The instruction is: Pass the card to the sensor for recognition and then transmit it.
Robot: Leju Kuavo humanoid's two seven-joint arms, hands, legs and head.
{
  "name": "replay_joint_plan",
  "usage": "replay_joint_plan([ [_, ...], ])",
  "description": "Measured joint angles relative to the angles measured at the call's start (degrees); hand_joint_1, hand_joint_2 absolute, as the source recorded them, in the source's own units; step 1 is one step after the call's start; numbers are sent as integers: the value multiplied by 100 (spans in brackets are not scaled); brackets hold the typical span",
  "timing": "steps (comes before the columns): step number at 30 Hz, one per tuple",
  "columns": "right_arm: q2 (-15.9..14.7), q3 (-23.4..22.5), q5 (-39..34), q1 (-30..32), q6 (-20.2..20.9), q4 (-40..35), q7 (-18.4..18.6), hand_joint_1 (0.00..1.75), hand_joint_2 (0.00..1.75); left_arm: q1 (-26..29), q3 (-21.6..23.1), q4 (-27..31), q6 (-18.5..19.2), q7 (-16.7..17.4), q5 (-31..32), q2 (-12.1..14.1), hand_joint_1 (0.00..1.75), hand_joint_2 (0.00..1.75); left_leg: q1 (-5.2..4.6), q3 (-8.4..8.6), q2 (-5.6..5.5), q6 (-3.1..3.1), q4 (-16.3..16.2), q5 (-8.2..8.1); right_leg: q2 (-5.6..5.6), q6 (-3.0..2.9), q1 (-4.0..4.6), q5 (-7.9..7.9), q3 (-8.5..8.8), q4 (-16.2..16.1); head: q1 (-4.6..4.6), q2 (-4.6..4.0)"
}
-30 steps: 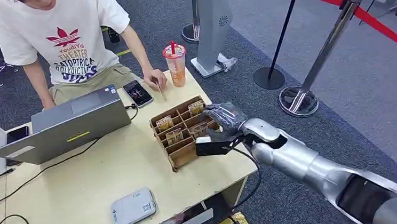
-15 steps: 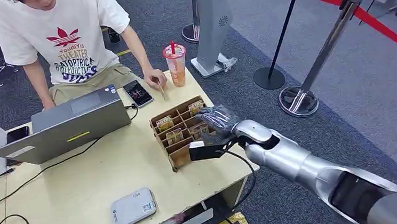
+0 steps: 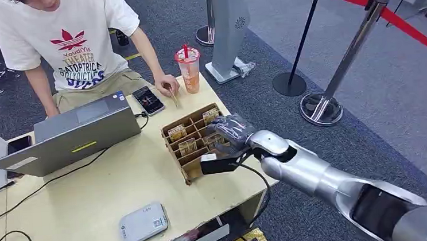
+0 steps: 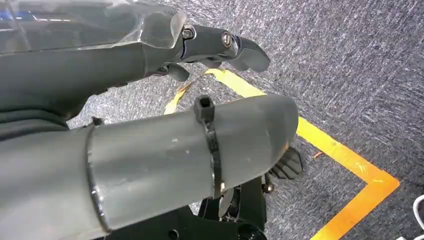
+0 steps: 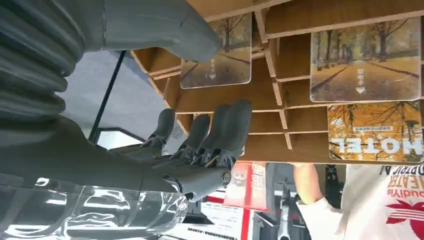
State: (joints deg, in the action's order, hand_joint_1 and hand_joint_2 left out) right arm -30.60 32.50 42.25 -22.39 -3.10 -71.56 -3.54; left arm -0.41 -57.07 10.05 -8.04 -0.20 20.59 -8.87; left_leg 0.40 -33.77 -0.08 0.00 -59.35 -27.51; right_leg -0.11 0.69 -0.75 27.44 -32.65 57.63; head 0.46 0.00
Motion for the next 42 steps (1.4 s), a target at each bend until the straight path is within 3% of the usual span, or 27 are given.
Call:
replay_joint_plan([
  [35,-61,81,94,-253,317,138,114,77,175,10,0,0,0,20,0,2,0,0,0,0,0,0,0,0,0,0,0,0,-1,0,-2,0],
  [37,-79,109,83,-267,334,149,114,84,175,11,0,0,-2,20,0,2,0,0,0,0,0,0,0,0,0,0,0,0,-1,0,0,0],
  [42,-83,170,72,-304,387,197,116,82,175,11,0,-2,-37,20,-4,2,0,0,0,0,0,0,0,0,0,0,0,0,-1,0,0,0],
])
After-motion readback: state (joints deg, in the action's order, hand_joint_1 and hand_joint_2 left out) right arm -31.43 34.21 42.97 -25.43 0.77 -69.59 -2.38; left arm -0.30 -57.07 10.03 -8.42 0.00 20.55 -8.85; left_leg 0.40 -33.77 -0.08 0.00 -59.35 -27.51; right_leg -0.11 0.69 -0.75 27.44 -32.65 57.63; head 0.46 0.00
